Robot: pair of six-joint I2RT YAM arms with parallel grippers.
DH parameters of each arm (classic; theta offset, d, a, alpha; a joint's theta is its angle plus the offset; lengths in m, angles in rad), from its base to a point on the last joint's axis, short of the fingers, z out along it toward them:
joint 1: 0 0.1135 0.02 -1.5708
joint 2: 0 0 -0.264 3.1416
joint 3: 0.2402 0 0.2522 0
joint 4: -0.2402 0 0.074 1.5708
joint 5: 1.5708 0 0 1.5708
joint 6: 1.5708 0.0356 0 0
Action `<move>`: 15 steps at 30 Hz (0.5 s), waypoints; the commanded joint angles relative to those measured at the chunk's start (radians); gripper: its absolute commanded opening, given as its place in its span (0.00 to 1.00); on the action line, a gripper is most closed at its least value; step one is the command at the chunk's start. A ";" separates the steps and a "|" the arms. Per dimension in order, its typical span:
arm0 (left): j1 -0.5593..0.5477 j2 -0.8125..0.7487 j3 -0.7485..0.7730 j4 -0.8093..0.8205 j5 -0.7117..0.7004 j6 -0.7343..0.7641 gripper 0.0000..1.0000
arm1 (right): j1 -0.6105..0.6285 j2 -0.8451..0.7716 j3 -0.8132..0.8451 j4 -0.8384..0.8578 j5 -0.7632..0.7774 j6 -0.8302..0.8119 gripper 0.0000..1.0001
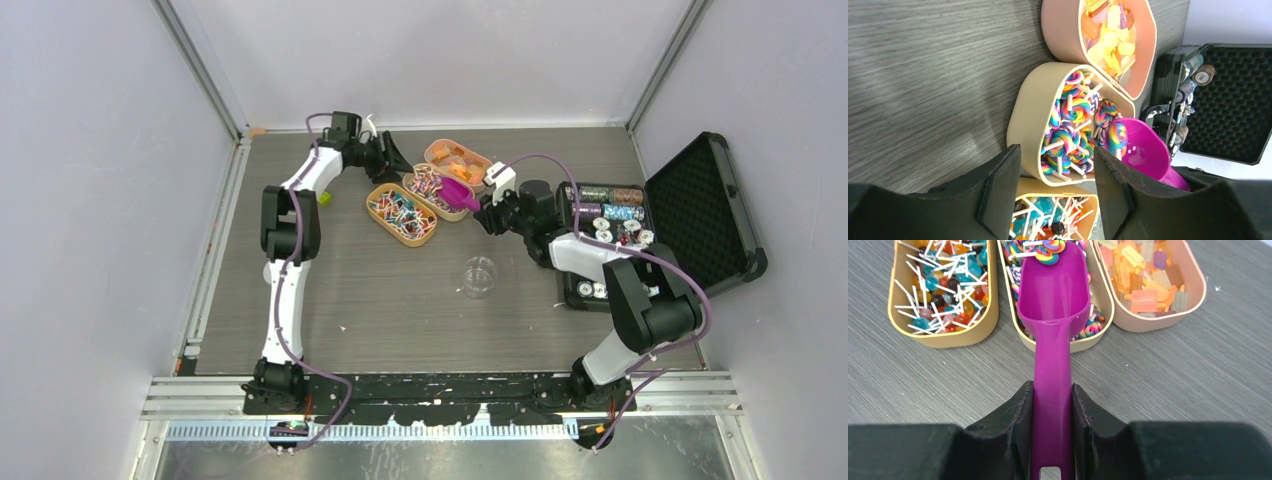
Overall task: Pack the candies
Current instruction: Scoop the fake candies from the storage box.
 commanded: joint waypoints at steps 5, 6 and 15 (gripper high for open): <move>0.013 -0.148 0.043 -0.121 -0.060 0.079 0.60 | -0.010 -0.141 -0.023 0.121 -0.037 0.030 0.01; 0.013 -0.160 0.043 -0.139 -0.075 0.083 0.60 | -0.011 -0.156 -0.028 0.123 -0.038 0.030 0.00; 0.012 -0.336 -0.069 -0.253 -0.197 0.120 0.78 | -0.012 -0.361 -0.038 0.009 -0.028 -0.007 0.01</move>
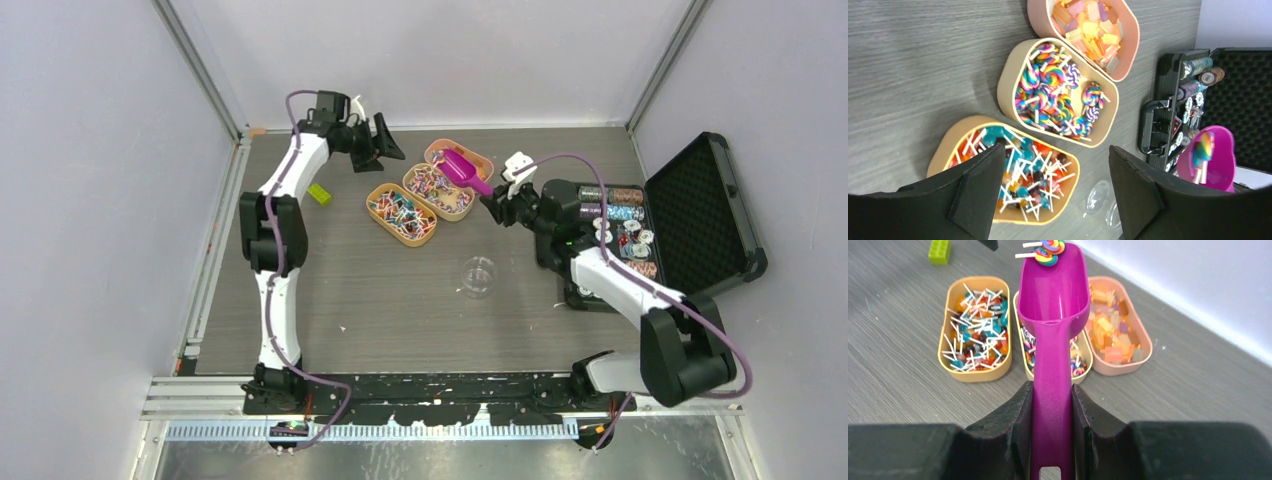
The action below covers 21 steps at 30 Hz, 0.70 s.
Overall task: Pack the candies
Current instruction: Scoop the fake candies from the storage box, then place the fake candies in the packing bottle.
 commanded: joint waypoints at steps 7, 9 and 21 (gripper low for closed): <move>-0.004 -0.359 -0.298 -0.048 -0.077 0.041 1.00 | -0.006 -0.223 0.026 -0.130 -0.007 -0.037 0.01; -0.010 -0.422 -0.387 -0.041 -0.095 0.044 1.00 | -0.005 -0.270 0.024 -0.175 -0.003 -0.046 0.00; -0.047 -0.850 -0.906 -0.063 -0.177 0.058 1.00 | -0.006 -0.533 0.122 -0.645 0.016 -0.145 0.01</move>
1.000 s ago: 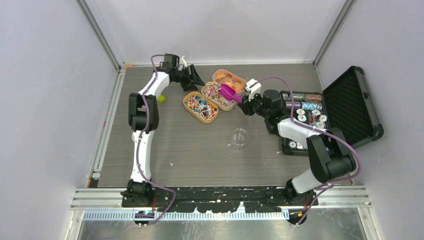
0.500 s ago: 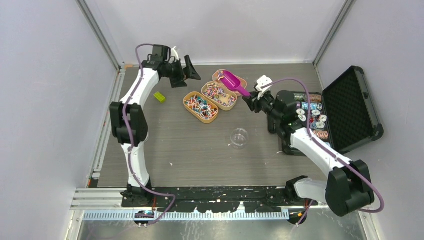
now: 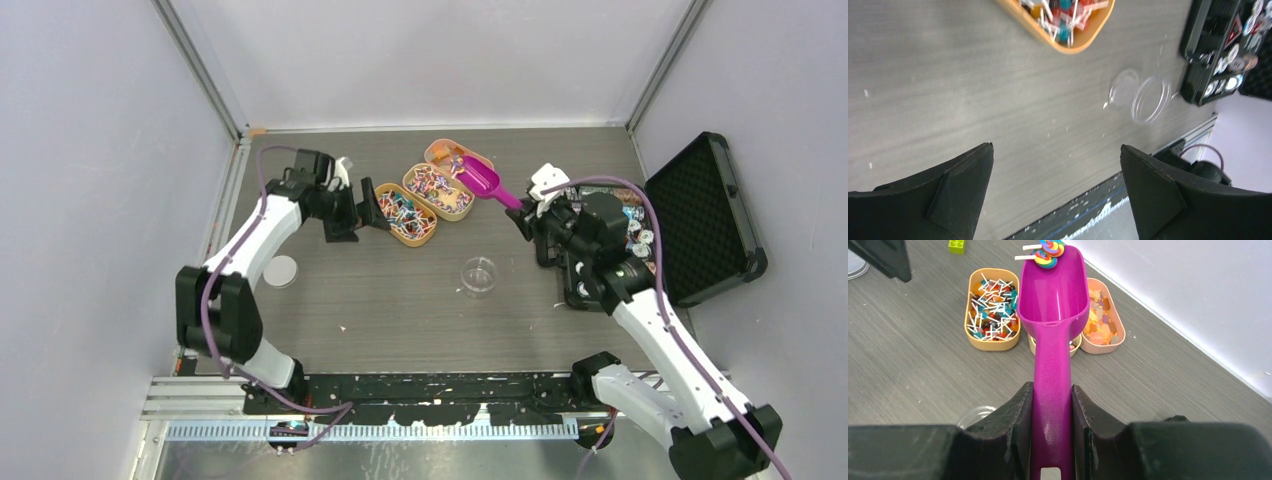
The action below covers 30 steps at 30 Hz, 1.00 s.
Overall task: Pack the candies
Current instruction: Place the fake candies in the packing bottle.
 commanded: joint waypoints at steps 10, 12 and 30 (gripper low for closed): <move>-0.005 -0.290 -0.215 -0.040 -0.031 0.087 1.00 | -0.005 -0.302 0.027 -0.438 -0.003 -0.089 0.01; -0.005 -0.305 -0.217 -0.041 -0.034 0.090 1.00 | -0.006 -0.333 0.031 -0.492 0.002 -0.107 0.01; -0.005 -0.368 -0.247 -0.061 -0.092 0.110 1.00 | -0.005 -0.398 0.082 -0.857 -0.010 -0.317 0.00</move>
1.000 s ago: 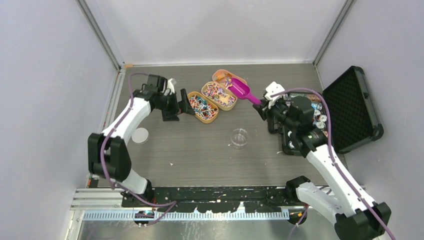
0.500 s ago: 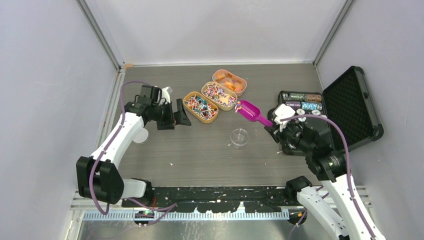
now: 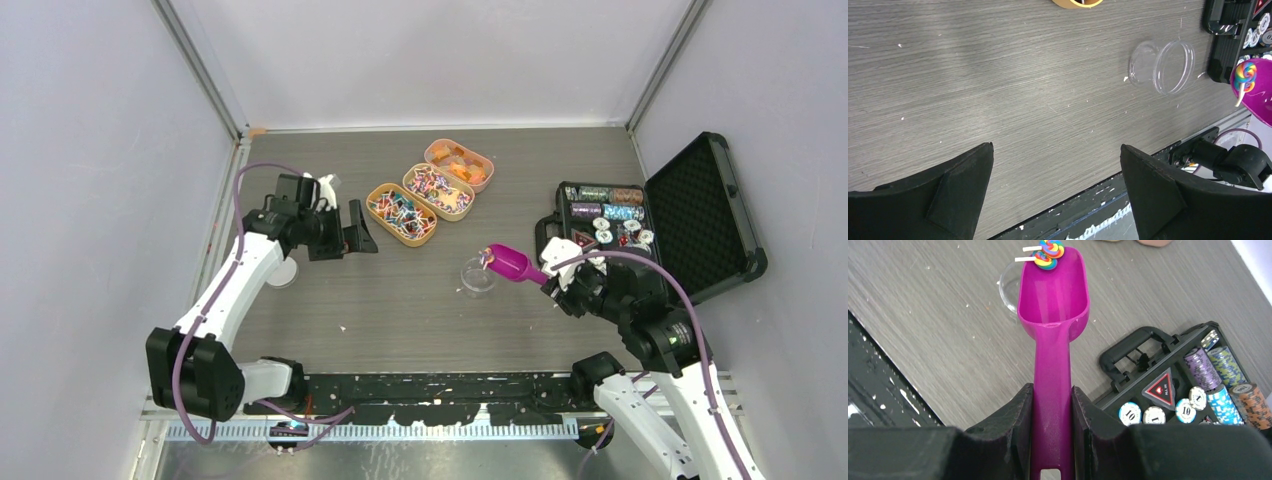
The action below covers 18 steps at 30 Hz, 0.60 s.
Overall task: Pack the candies
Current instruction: Place the fake candies in the packing bottle.
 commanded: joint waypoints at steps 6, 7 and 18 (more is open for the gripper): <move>0.001 -0.030 -0.011 -0.010 -0.018 0.026 1.00 | -0.005 -0.012 0.021 -0.050 -0.012 -0.096 0.00; 0.002 -0.029 -0.011 -0.010 -0.019 0.026 1.00 | -0.005 -0.009 0.020 -0.047 -0.008 -0.099 0.00; 0.002 -0.032 -0.042 -0.003 -0.020 0.044 1.00 | 0.008 0.068 0.035 -0.057 0.026 -0.128 0.00</move>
